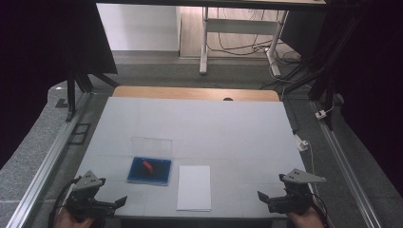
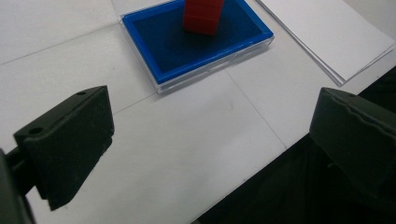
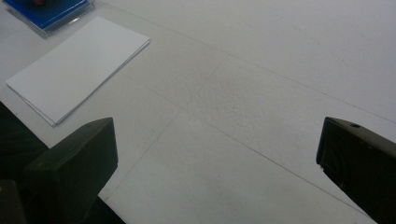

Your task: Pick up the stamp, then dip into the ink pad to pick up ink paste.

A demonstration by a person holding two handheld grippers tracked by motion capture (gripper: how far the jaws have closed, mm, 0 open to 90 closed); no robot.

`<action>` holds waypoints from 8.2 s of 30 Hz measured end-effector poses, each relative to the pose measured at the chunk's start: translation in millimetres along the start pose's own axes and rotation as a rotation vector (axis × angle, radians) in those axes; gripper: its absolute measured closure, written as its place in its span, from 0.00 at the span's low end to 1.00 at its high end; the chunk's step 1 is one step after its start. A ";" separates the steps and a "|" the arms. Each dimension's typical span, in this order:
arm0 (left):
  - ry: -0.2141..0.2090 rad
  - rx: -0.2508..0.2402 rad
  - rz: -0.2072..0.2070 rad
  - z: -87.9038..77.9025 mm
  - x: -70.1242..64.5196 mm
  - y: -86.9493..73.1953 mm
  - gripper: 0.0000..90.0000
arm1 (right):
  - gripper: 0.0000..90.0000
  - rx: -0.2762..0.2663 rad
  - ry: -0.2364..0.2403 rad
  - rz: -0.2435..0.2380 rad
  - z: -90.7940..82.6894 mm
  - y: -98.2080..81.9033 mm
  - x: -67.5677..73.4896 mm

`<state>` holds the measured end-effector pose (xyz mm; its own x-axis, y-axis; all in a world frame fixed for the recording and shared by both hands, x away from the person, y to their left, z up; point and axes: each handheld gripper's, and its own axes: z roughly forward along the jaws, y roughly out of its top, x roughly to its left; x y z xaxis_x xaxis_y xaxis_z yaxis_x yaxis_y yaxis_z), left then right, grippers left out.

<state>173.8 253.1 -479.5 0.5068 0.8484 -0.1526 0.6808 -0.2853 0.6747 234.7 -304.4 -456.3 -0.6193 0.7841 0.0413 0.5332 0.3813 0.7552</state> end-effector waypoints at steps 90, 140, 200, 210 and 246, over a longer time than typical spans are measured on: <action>0.002 0.113 0.230 99.9 5.3 82.2 0.27 | 0.00 0.040 0.007 -0.020 4.5 1.4 1.5; -0.059 0.038 0.217 90.2 -0.6 92.9 0.64 | 0.00 0.049 0.005 -0.025 5.1 1.7 1.9; 0.019 0.071 0.198 99.5 1.3 94.6 0.65 | 0.00 0.043 0.005 -0.028 4.5 1.4 2.0; -0.013 0.071 0.172 86.5 8.9 90.2 0.64 | 0.00 0.039 0.006 -0.031 3.8 1.1 1.9; -0.056 0.079 0.117 97.9 21.1 76.9 0.65 | 0.00 0.044 0.009 -0.032 4.9 1.6 2.3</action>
<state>288.6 205.4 -501.4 0.6125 0.7817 -0.1176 0.6537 -0.4172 0.6314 237.0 -299.5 -458.2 -0.6415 0.7668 0.0234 0.5374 0.4274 0.7270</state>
